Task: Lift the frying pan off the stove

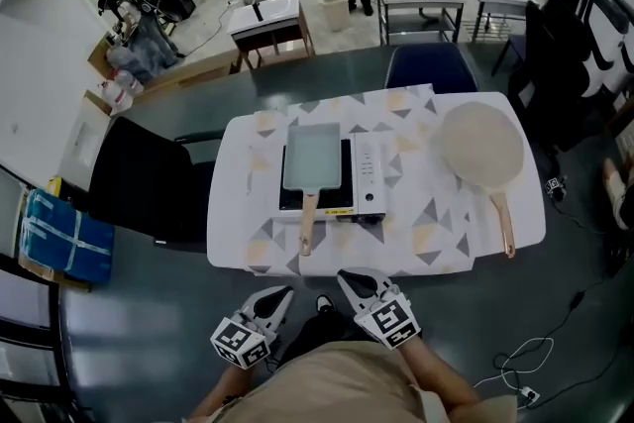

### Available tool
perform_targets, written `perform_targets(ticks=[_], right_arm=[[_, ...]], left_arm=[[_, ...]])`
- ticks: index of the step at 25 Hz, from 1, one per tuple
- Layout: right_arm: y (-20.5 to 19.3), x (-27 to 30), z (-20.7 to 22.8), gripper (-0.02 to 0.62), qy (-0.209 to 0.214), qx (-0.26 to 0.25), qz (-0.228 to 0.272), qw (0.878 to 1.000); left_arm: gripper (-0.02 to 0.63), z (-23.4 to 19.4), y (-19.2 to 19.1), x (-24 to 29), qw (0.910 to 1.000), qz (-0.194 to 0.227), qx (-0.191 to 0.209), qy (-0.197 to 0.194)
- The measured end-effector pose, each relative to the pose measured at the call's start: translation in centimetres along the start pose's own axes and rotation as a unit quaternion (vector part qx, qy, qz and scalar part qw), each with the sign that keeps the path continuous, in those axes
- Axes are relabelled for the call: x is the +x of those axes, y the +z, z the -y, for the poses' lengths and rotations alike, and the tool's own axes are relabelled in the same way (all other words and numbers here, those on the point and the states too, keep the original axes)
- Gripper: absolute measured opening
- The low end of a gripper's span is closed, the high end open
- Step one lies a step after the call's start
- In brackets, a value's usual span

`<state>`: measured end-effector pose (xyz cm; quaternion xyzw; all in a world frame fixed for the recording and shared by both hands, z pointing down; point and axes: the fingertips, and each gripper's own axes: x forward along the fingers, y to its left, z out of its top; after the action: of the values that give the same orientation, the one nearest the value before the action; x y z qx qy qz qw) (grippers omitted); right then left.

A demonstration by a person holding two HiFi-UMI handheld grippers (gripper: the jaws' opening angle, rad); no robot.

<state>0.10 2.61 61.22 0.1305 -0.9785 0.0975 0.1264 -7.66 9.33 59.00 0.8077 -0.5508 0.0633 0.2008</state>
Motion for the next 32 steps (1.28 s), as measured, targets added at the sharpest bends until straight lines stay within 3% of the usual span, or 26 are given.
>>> perform_targets(ticks=[7,12,21,25,32], right_arm=[[4.2,3.0,-0.1,0.003,-0.021,-0.006,0.009,1.000],[4.9,4.0,1.4,0.003,-0.066,-0.038,-0.010,0.997],[4.4,4.9,4.8,0.003,-0.160,0.019,-0.017,0.987],[5.1,7.0,4.5,0.003,-0.172,0.008,-0.021,0.985],[4.9,9.5,3.8,0.003,-0.156,-0.001,-0.033,0.987]], left_arm=[[0.000,-3.7,1.4,1.2,0.9991,-0.010,0.020,-0.035],[0.000,-6.3,2.9,2.9,0.9967,0.002,0.033,-0.074],[0.000,-9.8,3.0,4.6,0.9897,-0.008,0.035,-0.138],[0.000,-10.4,3.3,5.0,0.9796,0.004,0.002,-0.201],[0.000,-11.1,2.4,5.7,0.9776,-0.014,-0.016,-0.209]])
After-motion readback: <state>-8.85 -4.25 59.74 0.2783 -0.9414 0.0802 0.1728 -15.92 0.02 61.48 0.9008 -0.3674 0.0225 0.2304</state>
